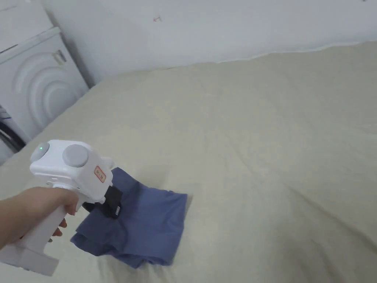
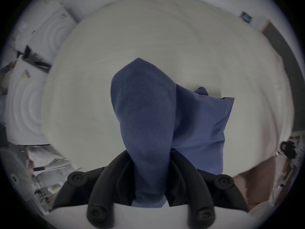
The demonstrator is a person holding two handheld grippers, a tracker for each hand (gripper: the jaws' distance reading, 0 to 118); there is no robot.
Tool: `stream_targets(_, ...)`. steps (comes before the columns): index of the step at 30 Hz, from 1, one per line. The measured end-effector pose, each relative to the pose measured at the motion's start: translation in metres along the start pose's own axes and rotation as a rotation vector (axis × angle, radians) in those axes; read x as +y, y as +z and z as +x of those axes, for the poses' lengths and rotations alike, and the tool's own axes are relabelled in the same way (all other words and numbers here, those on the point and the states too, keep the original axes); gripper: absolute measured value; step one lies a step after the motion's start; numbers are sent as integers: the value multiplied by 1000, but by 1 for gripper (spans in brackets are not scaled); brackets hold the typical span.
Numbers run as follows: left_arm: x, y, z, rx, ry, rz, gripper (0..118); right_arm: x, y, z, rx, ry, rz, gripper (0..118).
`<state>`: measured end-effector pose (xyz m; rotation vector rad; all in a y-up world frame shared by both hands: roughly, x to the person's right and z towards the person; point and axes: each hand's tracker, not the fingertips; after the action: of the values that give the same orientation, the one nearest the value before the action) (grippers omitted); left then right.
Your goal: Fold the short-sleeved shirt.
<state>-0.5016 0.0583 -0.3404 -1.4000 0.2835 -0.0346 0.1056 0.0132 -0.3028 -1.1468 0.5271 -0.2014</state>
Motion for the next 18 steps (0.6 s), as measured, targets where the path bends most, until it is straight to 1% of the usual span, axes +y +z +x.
stream_targets(2, 6, -9, -42, 66, 45, -18, 24, 3, -5, -5, 3, -11, -17, 1)
stream_targets(3, 6, -13, -57, 71, 68, -24, 24, 4, -8, -7, 2, -15, -24, 1)
stream_targets(5, 1, -14, -72, 114, 85, -32, 26, 8, -14, -9, -5, -13, -42, 1)
stream_targets(6, 0, -16, -78, 135, 96, -25, 38, 10, -17, -11, -12, -11, -50, 1)
stream_targets(7, -1, -18, -85, 159, 115, -18, 71, 12, -19, -13, -20, -10, -52, 1)
stream_targets(8, -3, -18, -91, 169, 129, 2, 93, 13, -21, -15, -21, -7, -54, 1)
stream_targets(9, 0, -24, -103, 178, 144, 18, 105, 15, -21, -17, -23, -8, -54, 1)
stream_targets(10, -2, -22, -108, 151, 154, 41, 107, 16, -21, -19, -23, -9, -52, 1)
stream_targets(13, -7, -9, -114, 150, 161, 88, 107, 17, -20, -23, -7, -13, -36, 1)
stream_targets(14, -8, -5, -112, 165, 159, 96, 107, 17, -19, -24, -4, -16, -32, 1)
stream_targets(17, -13, 6, -94, 149, 153, 137, 107, 15, -16, -23, -1, -16, -25, 1)
stream_targets(18, -14, 10, -80, 95, 151, 159, 107, 13, -14, -22, -2, -15, -23, 1)
